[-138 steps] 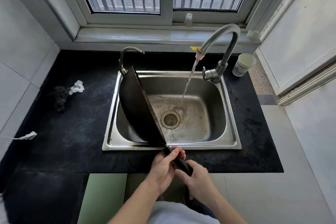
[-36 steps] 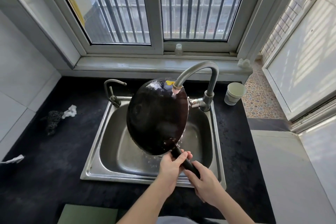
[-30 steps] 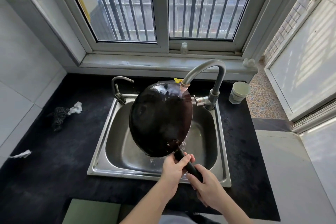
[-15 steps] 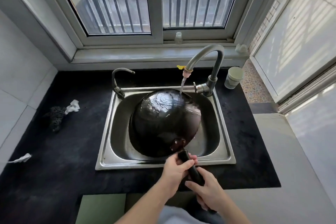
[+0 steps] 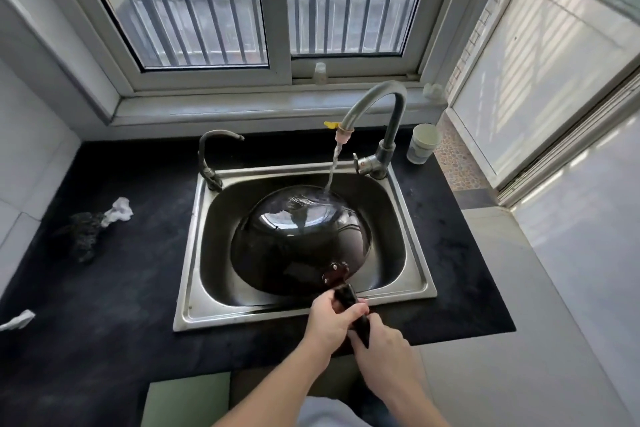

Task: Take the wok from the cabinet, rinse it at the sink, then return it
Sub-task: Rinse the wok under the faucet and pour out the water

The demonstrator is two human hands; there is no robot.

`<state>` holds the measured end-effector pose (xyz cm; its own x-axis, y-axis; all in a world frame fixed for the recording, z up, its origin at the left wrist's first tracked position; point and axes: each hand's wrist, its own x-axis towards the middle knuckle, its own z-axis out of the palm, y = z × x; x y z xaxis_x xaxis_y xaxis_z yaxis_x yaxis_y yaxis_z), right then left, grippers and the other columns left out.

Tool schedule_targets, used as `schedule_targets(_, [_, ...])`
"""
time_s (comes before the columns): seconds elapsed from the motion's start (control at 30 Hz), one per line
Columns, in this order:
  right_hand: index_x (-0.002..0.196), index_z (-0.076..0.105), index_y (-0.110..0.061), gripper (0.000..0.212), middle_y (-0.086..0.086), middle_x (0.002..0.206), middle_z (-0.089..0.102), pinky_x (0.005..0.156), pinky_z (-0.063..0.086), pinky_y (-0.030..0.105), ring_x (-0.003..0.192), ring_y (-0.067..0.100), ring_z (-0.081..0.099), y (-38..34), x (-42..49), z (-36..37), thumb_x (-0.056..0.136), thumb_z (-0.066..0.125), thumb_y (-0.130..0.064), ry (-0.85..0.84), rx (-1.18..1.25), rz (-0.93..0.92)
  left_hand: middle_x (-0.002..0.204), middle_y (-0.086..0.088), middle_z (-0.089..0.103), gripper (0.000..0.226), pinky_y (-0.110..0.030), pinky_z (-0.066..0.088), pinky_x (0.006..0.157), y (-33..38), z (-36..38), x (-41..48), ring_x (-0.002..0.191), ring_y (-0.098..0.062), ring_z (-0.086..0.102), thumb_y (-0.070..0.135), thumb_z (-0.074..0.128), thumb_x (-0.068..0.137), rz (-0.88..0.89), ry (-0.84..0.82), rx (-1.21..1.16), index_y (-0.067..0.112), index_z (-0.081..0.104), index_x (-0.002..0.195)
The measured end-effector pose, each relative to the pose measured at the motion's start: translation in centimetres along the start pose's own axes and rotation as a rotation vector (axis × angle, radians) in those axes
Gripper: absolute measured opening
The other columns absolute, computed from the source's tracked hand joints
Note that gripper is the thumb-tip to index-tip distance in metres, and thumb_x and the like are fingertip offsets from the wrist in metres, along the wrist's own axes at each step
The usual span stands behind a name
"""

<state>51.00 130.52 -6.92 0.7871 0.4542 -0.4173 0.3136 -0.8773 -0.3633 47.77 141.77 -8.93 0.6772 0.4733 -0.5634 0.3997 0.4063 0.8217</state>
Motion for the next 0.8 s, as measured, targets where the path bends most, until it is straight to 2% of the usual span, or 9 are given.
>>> schedule_targets(0.23, [0.096,0.062,-0.028,0.024,-0.004,0.089,0.072,0.077,0.058,0.041,0.084,0.018,0.069,0.8,0.3,1.8,0.086,0.061,-0.050,-0.069,0.271,0.026,0.095,0.001,0.079,0.017,-0.041,0.056,0.092,-1.0,-0.7,0.0,0.096,-0.015,0.073,0.014,0.076,0.082,-0.027,0.030,0.024,0.014,0.069,0.098])
schedule_targets(0.3, [0.094,0.065,-0.025,0.019,-0.005,0.085,0.072,0.073,0.057,0.033,0.079,0.013,0.067,0.9,0.5,1.8,0.087,0.066,-0.042,-0.086,0.349,0.025,0.097,0.002,0.078,0.020,-0.042,0.057,0.092,-1.0,-0.6,0.0,0.097,-0.016,0.073,0.012,0.075,0.083,-0.043,0.030,0.004,0.014,0.068,0.101])
schedule_targets(0.37, [0.086,0.065,-0.024,0.012,-0.007,0.077,0.068,0.063,0.050,0.021,0.071,0.009,0.064,1.1,0.6,1.5,0.088,0.068,-0.036,-0.096,0.409,0.008,0.098,-0.002,0.078,0.021,-0.040,0.057,0.091,-0.9,-0.2,-0.2,0.097,-0.018,0.073,0.009,0.075,0.083,-0.048,0.025,-0.044,0.011,0.067,0.102])
schedule_targets(0.43, [0.076,0.063,-0.027,0.015,-0.007,0.068,0.065,0.055,0.041,0.018,0.063,0.007,0.061,1.5,0.8,1.2,0.088,0.069,-0.034,-0.111,0.454,0.001,0.100,-0.005,0.078,0.026,-0.040,0.057,0.091,-0.8,0.2,-0.2,0.098,-0.021,0.073,0.009,0.076,0.081,-0.062,0.019,-0.092,0.010,0.065,0.105])
schedule_targets(0.5, [0.073,0.065,-0.024,0.020,-0.003,0.065,0.066,0.054,0.040,0.021,0.059,0.008,0.059,2.0,1.0,0.9,0.088,0.068,-0.036,-0.128,0.501,0.002,0.102,-0.008,0.077,0.034,-0.042,0.056,0.092,-0.7,0.8,-0.1,0.099,-0.023,0.073,0.007,0.077,0.080,-0.104,0.000,-0.187,0.007,0.063,0.111])
schedule_targets(0.6, [0.073,0.065,-0.021,0.023,-0.002,0.061,0.065,0.052,0.041,0.025,0.053,0.005,0.056,2.9,1.6,0.2,0.090,0.066,-0.037,-0.148,0.536,-0.018,0.104,-0.016,0.076,0.026,-0.036,0.055,0.093,-0.3,1.7,0.2,0.104,-0.028,0.071,0.001,0.070,0.086,-0.156,-0.068,-0.318,-0.002,0.066,0.111])
schedule_targets(0.7, [0.075,0.065,-0.022,0.025,-0.002,0.058,0.063,0.051,0.042,0.029,0.050,0.007,0.056,3.7,2.2,-0.4,0.090,0.065,-0.042,-0.163,0.545,-0.031,0.101,-0.017,0.076,0.019,-0.035,0.054,0.094,-0.1,2.4,0.7,0.103,-0.027,0.071,0.001,0.066,0.089,-0.150,-0.116,-0.306,-0.003,0.069,0.106])
schedule_targets(0.8, [0.078,0.066,-0.017,0.036,0.001,0.060,0.064,0.052,0.044,0.035,0.050,0.011,0.056,4.4,2.7,-0.7,0.086,0.062,-0.052,-0.198,0.549,-0.011,0.096,-0.014,0.077,0.017,-0.039,0.054,0.096,-0.1,3.2,1.0,0.099,-0.026,0.071,0.005,0.069,0.087,-0.128,-0.087,-0.240,-0.001,0.070,0.103])
